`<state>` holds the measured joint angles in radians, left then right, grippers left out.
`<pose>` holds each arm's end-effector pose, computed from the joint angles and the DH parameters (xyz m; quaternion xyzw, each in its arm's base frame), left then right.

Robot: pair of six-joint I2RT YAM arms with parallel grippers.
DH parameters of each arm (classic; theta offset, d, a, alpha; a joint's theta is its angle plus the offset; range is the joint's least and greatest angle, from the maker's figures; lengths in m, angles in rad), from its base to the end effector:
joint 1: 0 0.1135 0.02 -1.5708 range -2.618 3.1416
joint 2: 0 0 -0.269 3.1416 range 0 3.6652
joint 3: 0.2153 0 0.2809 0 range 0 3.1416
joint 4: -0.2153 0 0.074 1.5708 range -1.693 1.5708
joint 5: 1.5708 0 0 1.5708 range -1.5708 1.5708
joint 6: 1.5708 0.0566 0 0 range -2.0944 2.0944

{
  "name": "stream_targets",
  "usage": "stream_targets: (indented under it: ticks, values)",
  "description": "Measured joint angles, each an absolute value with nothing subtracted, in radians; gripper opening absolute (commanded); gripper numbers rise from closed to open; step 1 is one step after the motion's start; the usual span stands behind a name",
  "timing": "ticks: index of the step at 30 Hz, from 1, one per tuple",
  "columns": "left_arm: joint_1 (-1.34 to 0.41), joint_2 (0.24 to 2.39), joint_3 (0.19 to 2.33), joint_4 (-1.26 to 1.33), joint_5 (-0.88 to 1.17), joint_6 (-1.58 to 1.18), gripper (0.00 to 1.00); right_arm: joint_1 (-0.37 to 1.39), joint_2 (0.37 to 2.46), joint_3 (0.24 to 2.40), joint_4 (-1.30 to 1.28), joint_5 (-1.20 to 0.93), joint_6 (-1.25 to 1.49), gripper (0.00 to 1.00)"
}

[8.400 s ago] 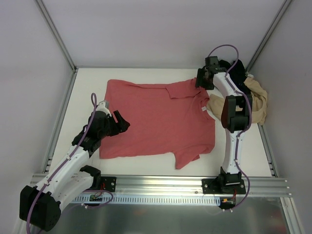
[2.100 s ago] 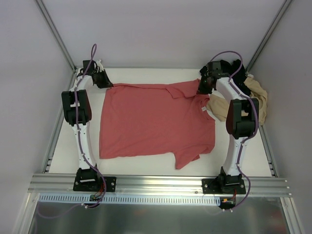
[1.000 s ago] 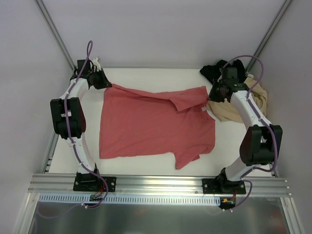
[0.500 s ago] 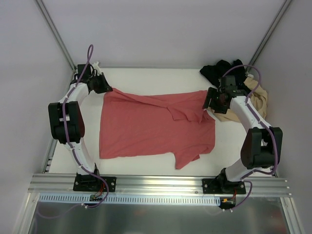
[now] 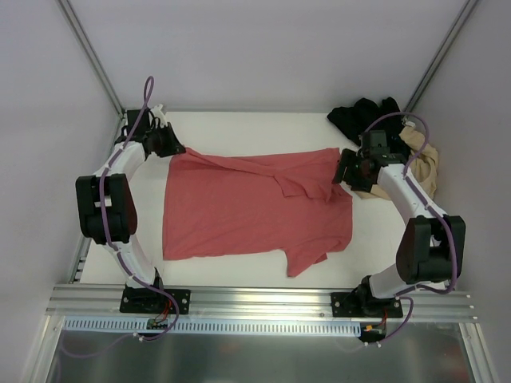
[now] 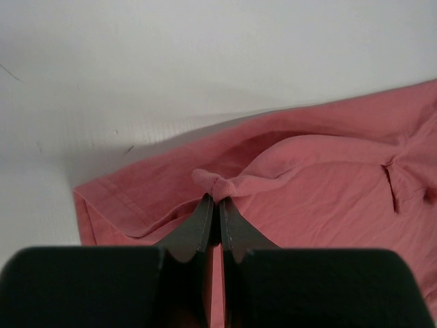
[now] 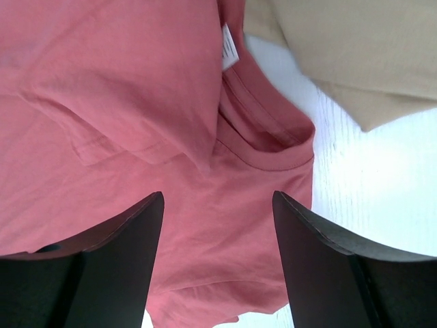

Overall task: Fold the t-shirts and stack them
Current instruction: Fold the flattened tshirt in 1/3 of the way

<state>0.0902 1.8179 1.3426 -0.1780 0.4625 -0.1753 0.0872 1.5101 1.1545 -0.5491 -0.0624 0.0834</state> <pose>0.4567 0.0159 0.2263 -0.0149 0.8785 -0.2237 0.4219 0.3608 0.0351 0.2401 -0.0120 0.9446 0.0572 0.3231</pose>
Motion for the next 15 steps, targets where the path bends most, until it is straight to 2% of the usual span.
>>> stream_targets:
  ticks: [7,15]
  values:
    - [0.077,1.801,1.308,-0.169,0.462,-0.175,0.00,0.088,1.518,1.036,-0.492,-0.107,0.111,0.65]
    - [0.075,1.801,1.304,-0.168,0.462,-0.175,0.00,0.112,1.576,1.016,-0.417,-0.148,0.139,0.63]
